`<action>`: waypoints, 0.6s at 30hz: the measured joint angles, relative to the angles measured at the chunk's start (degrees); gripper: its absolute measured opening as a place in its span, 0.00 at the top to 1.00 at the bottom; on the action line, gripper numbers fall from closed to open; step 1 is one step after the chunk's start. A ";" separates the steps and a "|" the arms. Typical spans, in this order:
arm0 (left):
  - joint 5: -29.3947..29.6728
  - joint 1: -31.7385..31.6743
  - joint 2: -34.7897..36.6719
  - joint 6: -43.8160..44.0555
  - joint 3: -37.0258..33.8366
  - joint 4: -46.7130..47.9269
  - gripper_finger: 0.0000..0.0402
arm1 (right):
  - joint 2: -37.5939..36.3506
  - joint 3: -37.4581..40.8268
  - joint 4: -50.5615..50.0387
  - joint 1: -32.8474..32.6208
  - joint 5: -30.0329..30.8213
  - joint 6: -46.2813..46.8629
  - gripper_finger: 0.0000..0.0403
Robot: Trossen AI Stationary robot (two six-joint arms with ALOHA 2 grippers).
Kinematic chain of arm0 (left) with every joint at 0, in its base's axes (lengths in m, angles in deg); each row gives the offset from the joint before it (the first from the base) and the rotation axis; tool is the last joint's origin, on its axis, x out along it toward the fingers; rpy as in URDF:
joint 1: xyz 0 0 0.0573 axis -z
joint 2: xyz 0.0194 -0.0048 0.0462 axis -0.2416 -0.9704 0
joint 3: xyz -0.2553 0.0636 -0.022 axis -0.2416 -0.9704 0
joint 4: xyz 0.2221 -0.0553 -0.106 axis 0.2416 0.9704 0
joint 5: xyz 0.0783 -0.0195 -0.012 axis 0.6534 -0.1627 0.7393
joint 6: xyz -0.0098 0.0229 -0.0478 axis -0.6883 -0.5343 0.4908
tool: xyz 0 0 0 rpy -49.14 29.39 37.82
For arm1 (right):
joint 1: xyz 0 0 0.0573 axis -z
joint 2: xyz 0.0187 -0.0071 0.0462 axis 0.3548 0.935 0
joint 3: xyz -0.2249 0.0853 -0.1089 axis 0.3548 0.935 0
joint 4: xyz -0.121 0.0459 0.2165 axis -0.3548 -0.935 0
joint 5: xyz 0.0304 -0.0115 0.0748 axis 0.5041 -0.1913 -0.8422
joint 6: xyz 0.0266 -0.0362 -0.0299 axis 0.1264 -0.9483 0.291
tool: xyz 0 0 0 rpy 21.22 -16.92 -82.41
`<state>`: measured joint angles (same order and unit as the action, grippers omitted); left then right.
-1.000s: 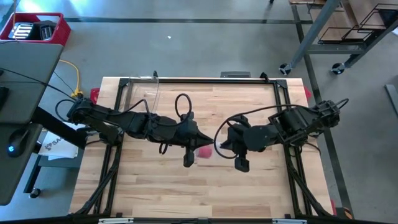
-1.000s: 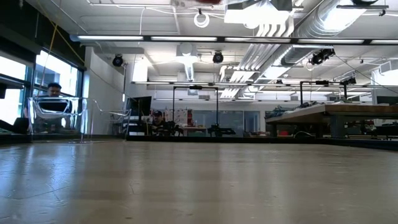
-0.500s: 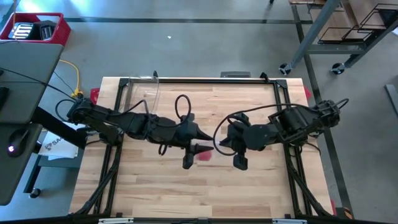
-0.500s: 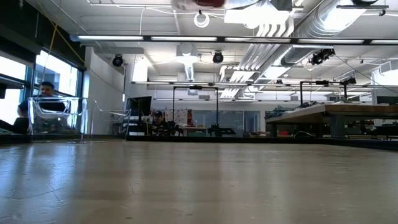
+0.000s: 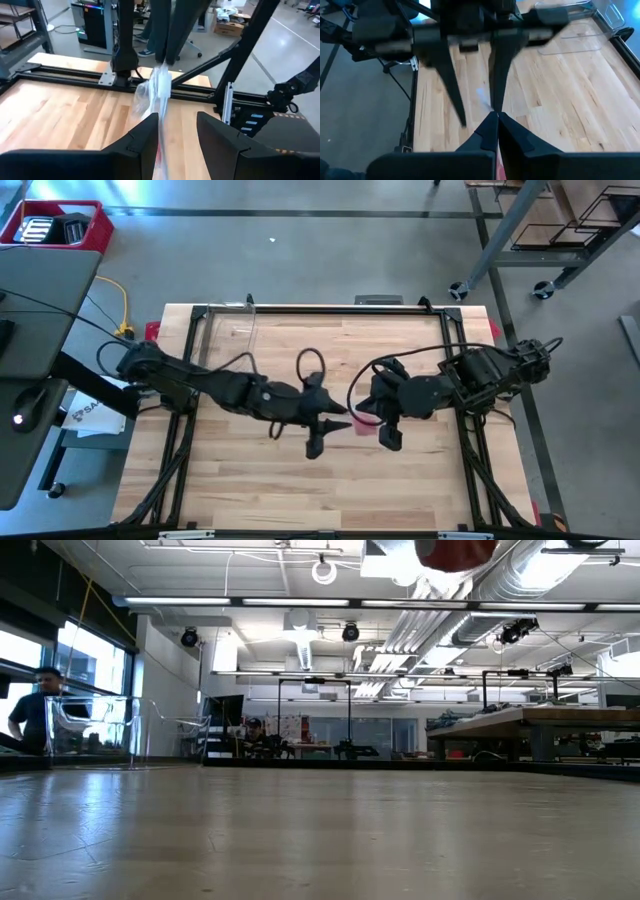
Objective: Roll bandage
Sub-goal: Close the transparent zip bag
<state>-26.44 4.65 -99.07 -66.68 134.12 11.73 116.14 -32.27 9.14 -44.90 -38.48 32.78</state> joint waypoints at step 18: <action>8.03 3.32 -0.75 3.89 3.54 9.07 1.00 | -0.04 0.02 -5.03 -1.53 1.86 4.36 1.00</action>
<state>-18.41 7.98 -99.82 -62.78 137.66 20.80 116.10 -32.25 4.12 -46.43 -36.62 37.14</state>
